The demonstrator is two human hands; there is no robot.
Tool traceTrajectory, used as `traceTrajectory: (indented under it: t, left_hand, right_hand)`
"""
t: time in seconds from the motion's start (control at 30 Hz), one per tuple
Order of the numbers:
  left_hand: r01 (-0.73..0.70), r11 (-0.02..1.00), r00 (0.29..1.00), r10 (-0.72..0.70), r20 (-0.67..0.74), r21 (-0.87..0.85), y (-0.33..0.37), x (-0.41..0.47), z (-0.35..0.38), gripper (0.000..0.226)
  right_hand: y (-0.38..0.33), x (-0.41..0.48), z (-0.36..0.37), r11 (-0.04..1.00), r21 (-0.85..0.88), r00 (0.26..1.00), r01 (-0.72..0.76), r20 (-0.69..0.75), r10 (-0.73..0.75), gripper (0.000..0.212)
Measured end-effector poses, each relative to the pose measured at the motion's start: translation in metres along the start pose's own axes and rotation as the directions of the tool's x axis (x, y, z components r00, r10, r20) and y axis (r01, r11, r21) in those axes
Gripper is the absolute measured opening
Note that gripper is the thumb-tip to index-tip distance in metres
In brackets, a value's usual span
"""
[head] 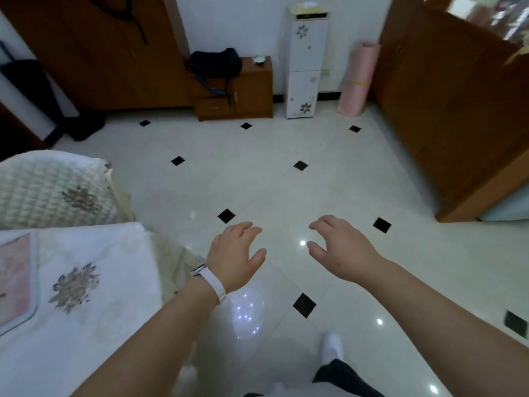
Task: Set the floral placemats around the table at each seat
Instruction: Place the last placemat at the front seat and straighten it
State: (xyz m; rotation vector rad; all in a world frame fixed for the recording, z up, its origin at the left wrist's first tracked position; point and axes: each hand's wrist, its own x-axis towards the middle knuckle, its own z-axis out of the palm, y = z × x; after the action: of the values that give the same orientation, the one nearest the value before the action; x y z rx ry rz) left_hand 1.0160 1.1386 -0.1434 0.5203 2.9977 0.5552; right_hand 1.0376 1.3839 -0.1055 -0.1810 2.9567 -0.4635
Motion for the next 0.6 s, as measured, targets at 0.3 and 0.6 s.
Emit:
traceTrajectory:
  t: [0.3, 0.6]
  left_hand:
    - [0.257, 0.962, 0.966, -0.258, 0.001, 0.088, -0.054, 0.116, 0.006, 0.060]
    - [0.438, 0.891, 0.899, -0.435, -0.054, 0.119, -0.061, 0.240, -0.020, 0.054]
  right_hand:
    - [0.042, 0.189, 0.010, 0.980, 0.042, 0.975, 0.194, 0.102, -0.197, 0.046]
    - [0.038, 0.363, -0.021, 0.898, 0.076, 0.873, 0.433, 0.210, -0.440, 0.043]
